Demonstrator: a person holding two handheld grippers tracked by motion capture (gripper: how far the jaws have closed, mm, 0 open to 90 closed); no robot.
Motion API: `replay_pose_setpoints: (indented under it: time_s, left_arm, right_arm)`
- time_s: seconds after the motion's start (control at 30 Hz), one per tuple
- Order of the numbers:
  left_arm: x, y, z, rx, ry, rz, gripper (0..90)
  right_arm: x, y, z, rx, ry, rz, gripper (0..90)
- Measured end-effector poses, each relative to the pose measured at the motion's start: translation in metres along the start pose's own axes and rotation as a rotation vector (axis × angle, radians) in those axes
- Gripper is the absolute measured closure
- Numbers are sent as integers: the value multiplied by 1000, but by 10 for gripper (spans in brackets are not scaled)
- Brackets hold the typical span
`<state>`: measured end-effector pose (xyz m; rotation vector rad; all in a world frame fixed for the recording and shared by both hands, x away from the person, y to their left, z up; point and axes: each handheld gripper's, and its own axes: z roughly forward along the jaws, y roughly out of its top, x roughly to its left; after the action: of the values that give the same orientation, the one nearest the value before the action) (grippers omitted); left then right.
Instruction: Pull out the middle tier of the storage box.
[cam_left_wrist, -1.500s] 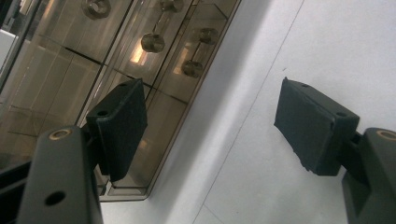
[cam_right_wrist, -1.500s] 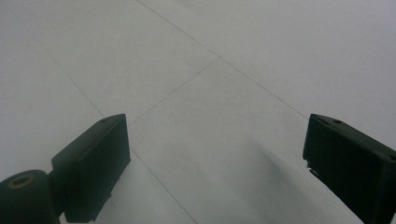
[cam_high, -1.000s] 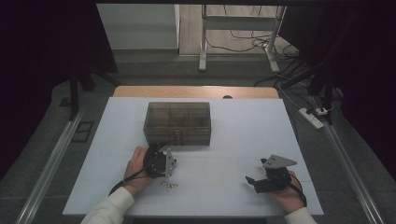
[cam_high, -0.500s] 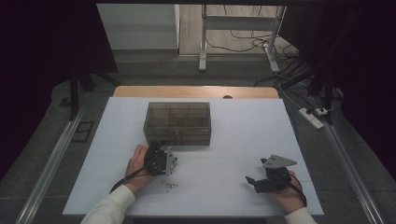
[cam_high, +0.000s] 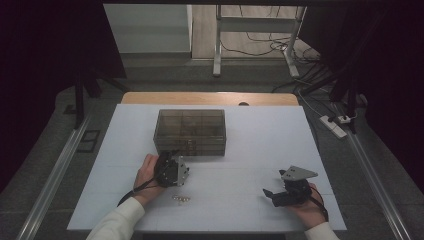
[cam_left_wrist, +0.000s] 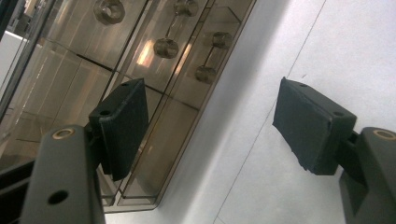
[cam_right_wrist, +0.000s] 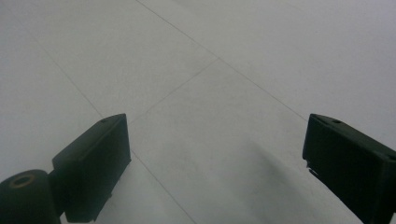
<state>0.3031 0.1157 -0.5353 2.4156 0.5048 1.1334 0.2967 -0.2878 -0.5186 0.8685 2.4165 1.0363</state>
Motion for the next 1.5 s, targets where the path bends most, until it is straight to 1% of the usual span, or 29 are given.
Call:
replay_pose_setpoints:
  time_s: [0.03,0.07,0.43,0.67,0.8,0.93,1.07,1.1,1.17,1.23,1.33,1.37,1.4,1.5]
  left_arm:
    - [1,0,0,6,2,6,263]
    - [1,0,1,0,2,-2,264]
    - [2,-1,3,4,5,-5,264]
    - [7,-1,5,13,29,-4,264]
    - [8,-1,7,0,43,-12,267]
    - [6,0,8,-6,59,1,284]
    - [5,2,10,-12,61,9,290]
    - [5,2,10,-7,61,17,292]
    - [5,3,11,-11,63,13,295]
    - [6,4,11,-6,69,20,302]
    - [5,5,12,-20,72,17,324]
    - [6,6,11,-9,76,35,330]
    - [5,6,12,-17,79,35,335]
    - [4,8,13,-16,81,45,341]
  right_arm:
    - [0,0,0,1,0,-1,74]
    - [0,0,0,1,0,-1,75]
    - [0,0,0,-3,-1,2,75]
    - [0,0,0,3,1,0,75]
    - [0,0,0,-1,-1,3,75]
    - [0,0,0,3,1,1,75]
    - [0,0,0,1,0,3,75]
    - [0,0,0,1,-1,3,75]
    - [0,0,0,1,-1,3,74]
    - [0,0,0,2,0,2,75]
    - [0,0,0,3,-1,2,75]
    - [0,0,0,2,-1,2,75]
    - [0,0,0,2,-2,3,74]
    - [0,0,0,0,-3,4,75]
